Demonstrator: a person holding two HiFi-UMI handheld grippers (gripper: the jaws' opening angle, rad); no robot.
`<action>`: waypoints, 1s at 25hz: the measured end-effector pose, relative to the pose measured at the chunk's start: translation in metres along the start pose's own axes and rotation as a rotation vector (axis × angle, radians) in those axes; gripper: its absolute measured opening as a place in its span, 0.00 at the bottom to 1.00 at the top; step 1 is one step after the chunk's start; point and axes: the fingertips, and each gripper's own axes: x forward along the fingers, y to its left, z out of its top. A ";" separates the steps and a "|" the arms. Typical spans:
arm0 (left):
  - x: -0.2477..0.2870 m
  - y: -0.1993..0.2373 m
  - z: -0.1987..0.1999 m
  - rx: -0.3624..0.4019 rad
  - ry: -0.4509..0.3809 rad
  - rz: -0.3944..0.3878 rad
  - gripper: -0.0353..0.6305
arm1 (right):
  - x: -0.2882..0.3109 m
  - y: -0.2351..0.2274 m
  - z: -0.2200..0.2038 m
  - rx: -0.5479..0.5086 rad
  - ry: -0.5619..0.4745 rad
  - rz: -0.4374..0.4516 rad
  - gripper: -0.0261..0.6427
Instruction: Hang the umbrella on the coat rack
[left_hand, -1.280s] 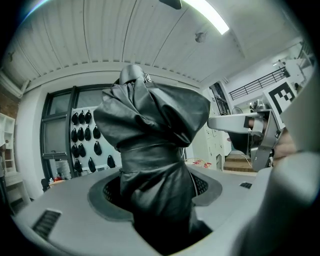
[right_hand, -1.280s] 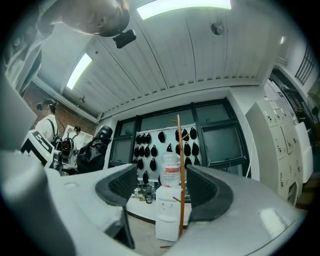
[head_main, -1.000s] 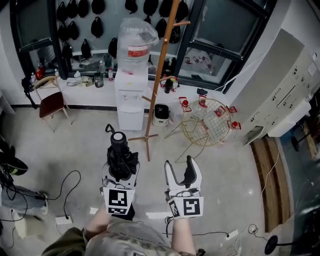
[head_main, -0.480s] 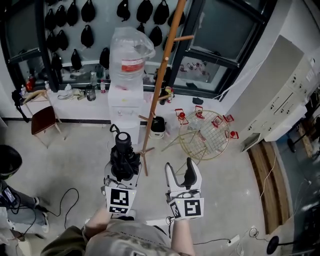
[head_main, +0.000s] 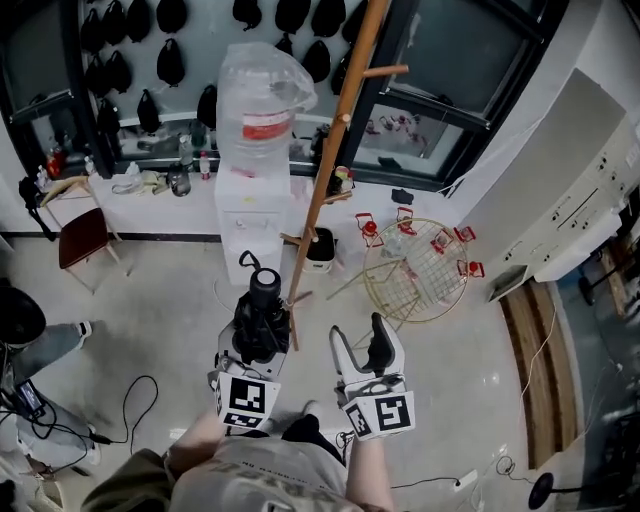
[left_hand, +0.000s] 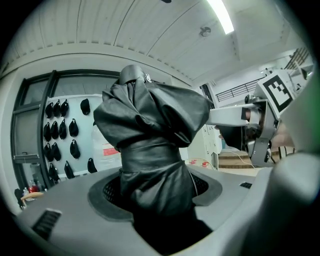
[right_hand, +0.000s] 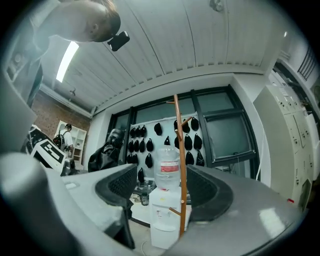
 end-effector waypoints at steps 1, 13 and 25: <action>0.004 0.001 -0.003 -0.002 0.007 0.000 0.50 | 0.004 0.000 -0.002 0.003 0.004 0.015 0.49; 0.092 -0.026 -0.015 -0.024 0.051 0.056 0.50 | 0.069 -0.023 -0.011 0.102 0.029 0.461 0.49; 0.171 -0.075 -0.031 0.001 0.113 0.070 0.50 | 0.116 -0.046 -0.047 0.234 0.208 0.900 0.60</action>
